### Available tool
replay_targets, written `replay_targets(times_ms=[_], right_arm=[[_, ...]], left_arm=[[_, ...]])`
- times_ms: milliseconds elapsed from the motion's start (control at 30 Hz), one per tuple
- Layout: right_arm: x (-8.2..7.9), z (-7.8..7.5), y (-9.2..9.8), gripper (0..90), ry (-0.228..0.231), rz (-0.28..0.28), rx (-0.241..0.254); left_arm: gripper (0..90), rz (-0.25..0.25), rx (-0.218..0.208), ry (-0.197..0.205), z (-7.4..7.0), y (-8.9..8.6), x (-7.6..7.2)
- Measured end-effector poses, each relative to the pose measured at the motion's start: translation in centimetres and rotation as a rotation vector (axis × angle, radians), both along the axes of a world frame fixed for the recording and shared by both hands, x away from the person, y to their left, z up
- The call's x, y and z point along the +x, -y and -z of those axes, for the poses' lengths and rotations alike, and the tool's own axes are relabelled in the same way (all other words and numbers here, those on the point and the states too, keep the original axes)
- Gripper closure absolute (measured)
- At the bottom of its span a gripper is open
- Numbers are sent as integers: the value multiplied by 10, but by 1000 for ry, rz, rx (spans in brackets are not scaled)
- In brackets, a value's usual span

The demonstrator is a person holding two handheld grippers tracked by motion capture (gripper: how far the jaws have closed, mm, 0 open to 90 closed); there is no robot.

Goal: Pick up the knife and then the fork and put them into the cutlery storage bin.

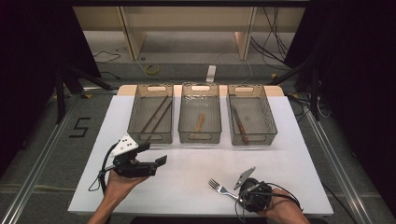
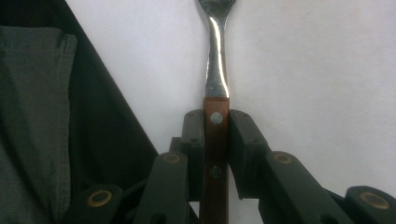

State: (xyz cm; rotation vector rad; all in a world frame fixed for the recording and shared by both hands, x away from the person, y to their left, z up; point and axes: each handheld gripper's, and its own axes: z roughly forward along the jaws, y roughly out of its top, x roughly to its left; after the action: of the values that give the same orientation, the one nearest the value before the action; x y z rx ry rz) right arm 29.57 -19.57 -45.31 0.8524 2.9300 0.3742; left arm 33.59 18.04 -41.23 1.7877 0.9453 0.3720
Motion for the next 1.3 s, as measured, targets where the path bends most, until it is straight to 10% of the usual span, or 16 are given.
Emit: replay_targets(times_ms=[1300], right_arm=[[84, -59, 13, 777, 140, 104, 172]], left_arm=[[152, -9, -9, 5, 0, -1, 0]])
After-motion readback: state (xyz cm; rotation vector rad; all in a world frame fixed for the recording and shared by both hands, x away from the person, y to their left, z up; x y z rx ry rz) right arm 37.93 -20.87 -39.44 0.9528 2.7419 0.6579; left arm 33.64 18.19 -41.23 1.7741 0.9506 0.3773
